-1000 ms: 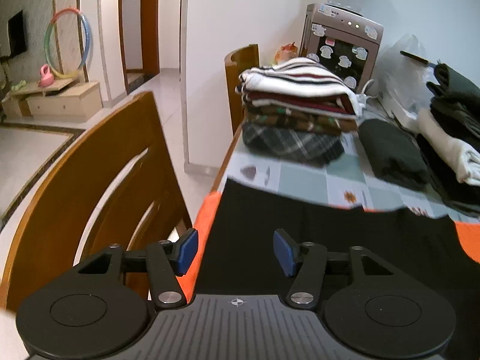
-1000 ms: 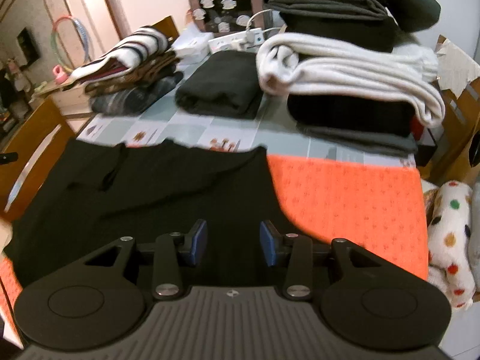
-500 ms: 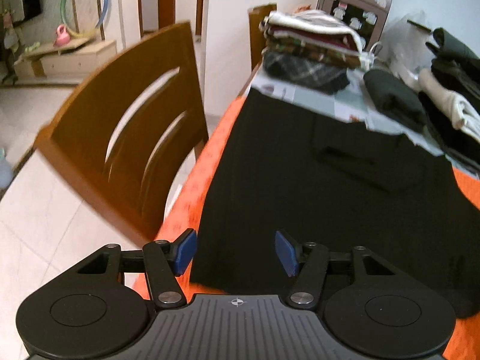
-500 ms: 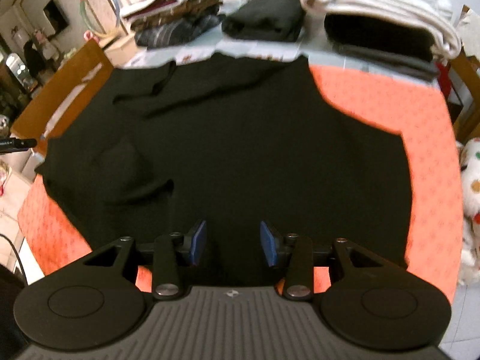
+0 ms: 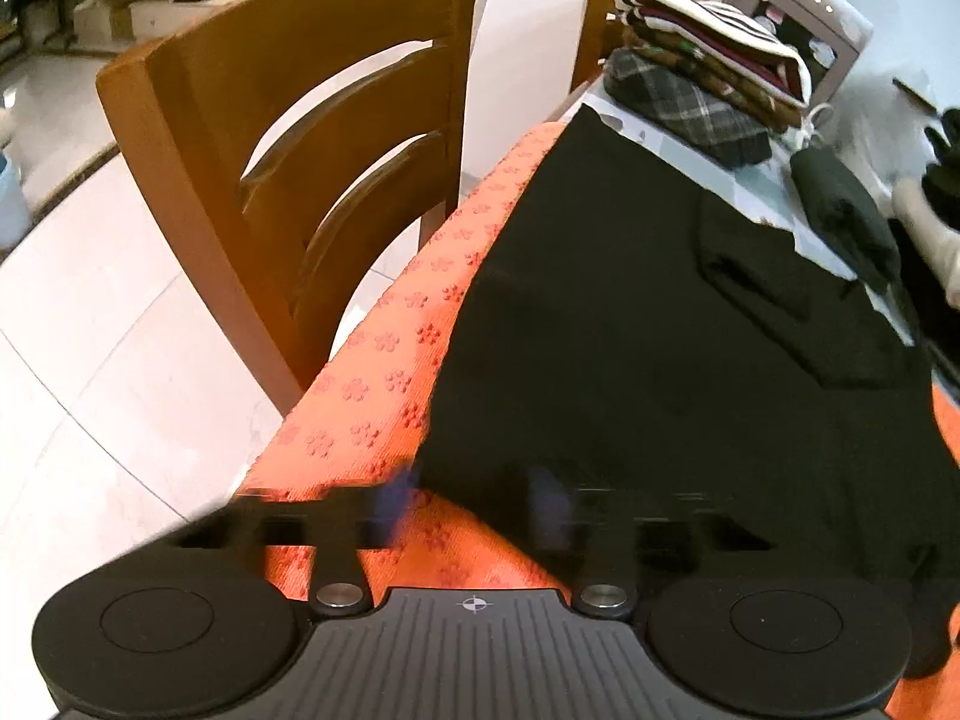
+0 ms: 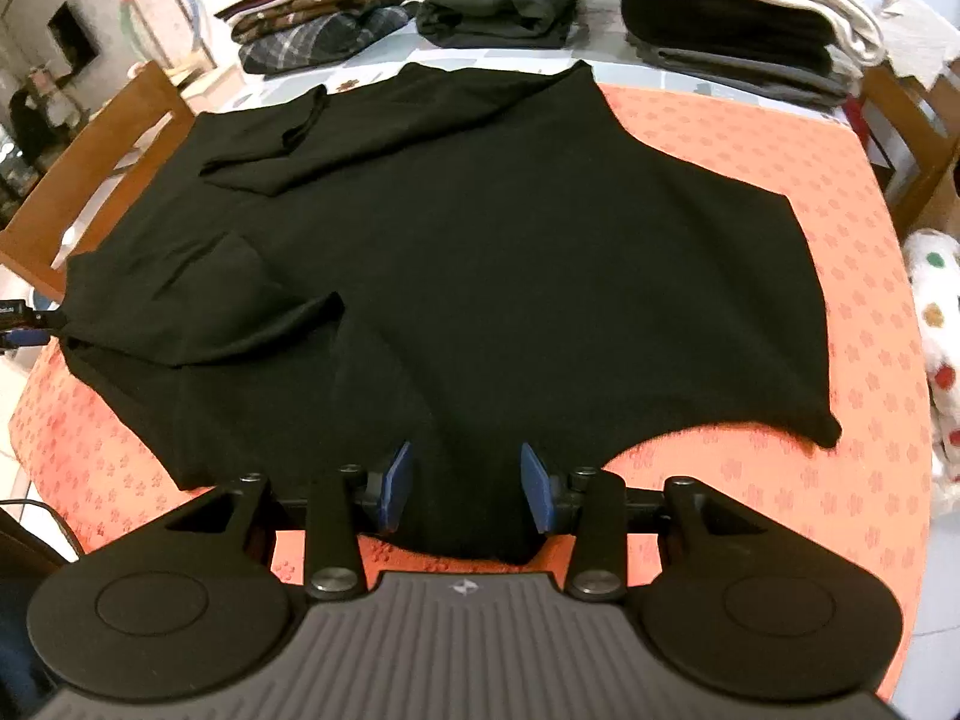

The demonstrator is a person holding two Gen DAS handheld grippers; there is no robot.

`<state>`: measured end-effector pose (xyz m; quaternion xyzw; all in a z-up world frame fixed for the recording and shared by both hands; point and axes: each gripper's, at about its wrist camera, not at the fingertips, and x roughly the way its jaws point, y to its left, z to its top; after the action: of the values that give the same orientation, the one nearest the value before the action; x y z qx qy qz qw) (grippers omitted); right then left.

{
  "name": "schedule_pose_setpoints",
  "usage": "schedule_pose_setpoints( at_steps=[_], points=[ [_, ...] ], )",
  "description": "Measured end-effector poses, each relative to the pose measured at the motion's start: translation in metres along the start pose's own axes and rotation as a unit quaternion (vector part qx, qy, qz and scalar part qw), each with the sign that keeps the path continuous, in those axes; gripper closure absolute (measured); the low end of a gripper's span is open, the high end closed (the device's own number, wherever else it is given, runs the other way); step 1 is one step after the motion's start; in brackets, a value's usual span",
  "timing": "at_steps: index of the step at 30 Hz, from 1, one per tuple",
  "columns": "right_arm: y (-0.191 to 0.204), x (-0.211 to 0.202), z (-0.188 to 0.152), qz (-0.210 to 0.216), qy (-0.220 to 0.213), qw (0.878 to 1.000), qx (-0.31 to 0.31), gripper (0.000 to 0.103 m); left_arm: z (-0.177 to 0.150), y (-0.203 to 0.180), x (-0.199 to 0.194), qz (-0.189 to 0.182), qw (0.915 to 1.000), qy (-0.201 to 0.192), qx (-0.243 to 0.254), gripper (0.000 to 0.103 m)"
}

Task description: Fold clothes

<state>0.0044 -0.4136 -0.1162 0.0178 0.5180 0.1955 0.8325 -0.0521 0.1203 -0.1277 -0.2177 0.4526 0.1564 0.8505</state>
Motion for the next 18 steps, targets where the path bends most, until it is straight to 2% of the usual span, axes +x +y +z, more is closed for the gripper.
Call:
schedule_pose_setpoints(
  at_steps=[2,6,12,18],
  points=[
    [0.001,0.0,-0.003,-0.007,-0.001,1.0,0.008,0.057,0.002,-0.001,-0.003,-0.007,0.9999,-0.006,-0.004,0.091],
    [0.005,-0.002,-0.01,-0.016,-0.005,1.0,0.022,0.057,0.011,-0.024,-0.022,-0.002,0.9986,-0.034,0.039,0.091],
    [0.006,-0.005,-0.02,-0.022,-0.011,0.999,0.031,0.057,0.035,-0.061,-0.043,-0.051,0.9929,-0.071,0.08,0.092],
    [0.003,-0.009,-0.024,-0.027,-0.022,0.999,0.04,0.057,0.058,-0.104,-0.038,-0.099,0.9837,-0.086,0.123,0.092]
  ],
)
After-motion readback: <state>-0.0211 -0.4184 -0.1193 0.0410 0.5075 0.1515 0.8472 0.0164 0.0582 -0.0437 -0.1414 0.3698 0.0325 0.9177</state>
